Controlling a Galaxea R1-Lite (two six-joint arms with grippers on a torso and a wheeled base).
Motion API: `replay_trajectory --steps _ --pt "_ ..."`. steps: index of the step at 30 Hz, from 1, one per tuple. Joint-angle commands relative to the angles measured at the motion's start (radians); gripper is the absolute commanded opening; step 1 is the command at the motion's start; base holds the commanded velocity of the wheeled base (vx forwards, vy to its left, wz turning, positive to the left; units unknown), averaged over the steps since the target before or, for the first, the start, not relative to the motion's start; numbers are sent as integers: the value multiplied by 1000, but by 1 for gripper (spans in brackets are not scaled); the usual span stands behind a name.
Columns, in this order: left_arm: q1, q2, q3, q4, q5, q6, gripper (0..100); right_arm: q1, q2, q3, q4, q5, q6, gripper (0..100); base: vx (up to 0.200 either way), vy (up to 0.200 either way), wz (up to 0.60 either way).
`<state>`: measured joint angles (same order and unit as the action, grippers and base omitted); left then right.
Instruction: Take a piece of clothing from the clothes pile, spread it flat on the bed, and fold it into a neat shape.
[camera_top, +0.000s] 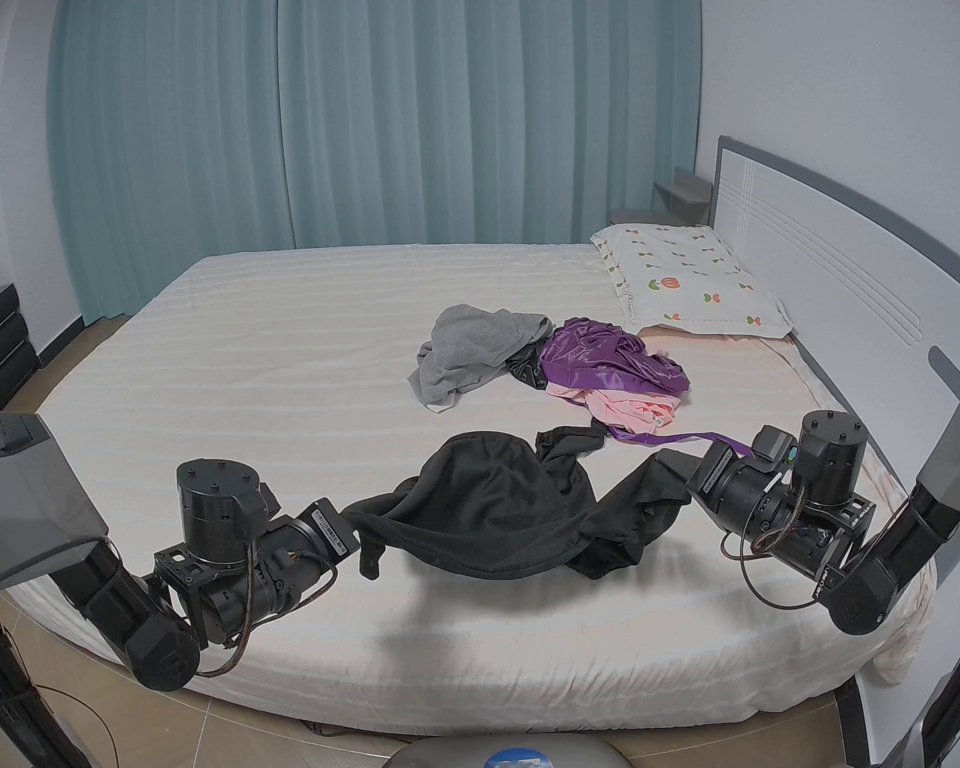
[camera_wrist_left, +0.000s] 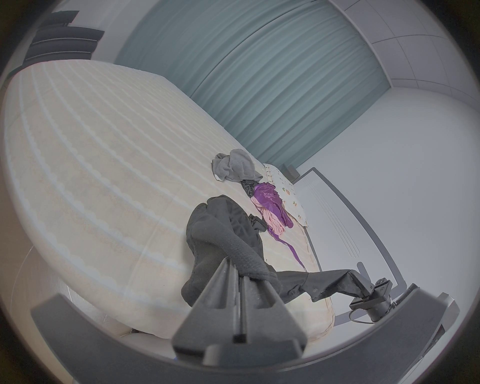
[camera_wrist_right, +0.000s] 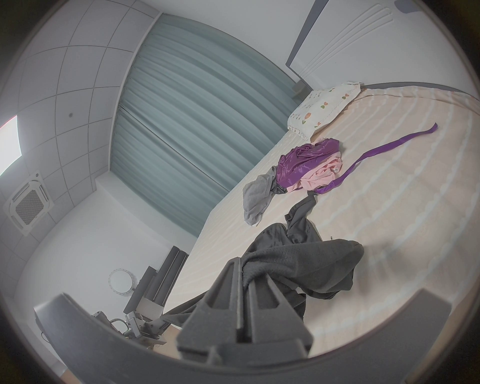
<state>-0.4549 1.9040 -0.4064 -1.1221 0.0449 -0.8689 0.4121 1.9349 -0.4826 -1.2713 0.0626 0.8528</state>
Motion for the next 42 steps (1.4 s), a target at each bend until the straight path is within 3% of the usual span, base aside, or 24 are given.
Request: replay_trajectory --steps 1,16,19,28,42 --pt "1 1 6 -1 1 -2 0 4 -10 1 0 -1 -1 0 0 200 0" --pt "7 -82 12 15 12 -2 0 7 -8 -1 -63 -29 -4 0 0 200 0" --pt "7 -105 21 16 12 -1 0 28 -19 -8 -65 -63 -15 0 0 200 0" --pt "2 -128 24 25 12 1 0 114 -27 -100 -88 -64 -106 0 0 200 0" --pt "10 -155 12 73 10 1 0 76 -19 -123 -109 -52 -101 0 0 200 0"
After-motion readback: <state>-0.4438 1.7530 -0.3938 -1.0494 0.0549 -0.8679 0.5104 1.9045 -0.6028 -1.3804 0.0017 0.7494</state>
